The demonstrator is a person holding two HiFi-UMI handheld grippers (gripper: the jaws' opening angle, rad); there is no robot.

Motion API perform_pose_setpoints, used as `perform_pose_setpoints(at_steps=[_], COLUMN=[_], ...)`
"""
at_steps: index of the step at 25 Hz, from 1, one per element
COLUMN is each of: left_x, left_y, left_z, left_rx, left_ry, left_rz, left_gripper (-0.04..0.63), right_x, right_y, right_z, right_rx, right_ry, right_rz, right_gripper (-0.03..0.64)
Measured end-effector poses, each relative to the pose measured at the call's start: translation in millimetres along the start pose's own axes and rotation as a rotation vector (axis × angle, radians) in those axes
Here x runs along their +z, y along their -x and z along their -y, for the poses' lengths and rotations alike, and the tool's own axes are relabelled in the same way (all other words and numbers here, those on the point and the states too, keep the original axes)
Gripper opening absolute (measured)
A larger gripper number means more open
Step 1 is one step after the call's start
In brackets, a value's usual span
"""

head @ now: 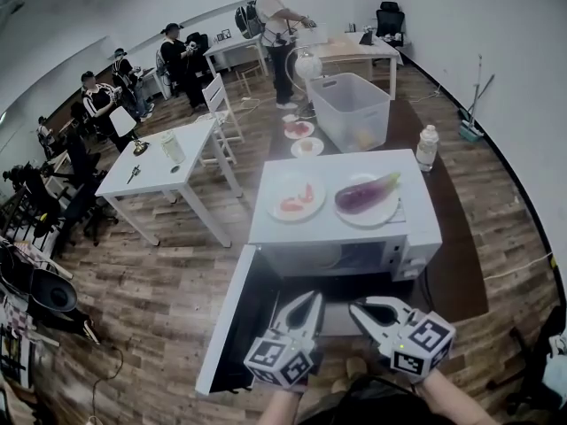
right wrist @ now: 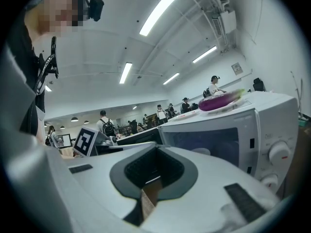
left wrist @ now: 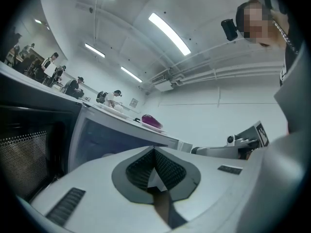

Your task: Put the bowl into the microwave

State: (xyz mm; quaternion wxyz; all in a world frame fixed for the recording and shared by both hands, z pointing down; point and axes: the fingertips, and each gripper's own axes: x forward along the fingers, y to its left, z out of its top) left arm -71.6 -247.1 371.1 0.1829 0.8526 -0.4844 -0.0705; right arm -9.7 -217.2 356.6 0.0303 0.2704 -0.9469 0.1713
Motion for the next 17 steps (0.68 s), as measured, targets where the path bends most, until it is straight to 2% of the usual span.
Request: perform_pose_setpoints(at_steps=[17], left_x=[-8.7], left_y=[-9.3], left_z=[-25.7], left_rx=[0.074], left_ry=[0.076], left_rz=[-0.013], left_gripper=[0.0], right_x=[-19.3], right_y=[-7.5], right_z=[25.7], right_rx=[0.021], right_ry=[-0.082], right_rz=[-0.035], right_gripper=[0.002])
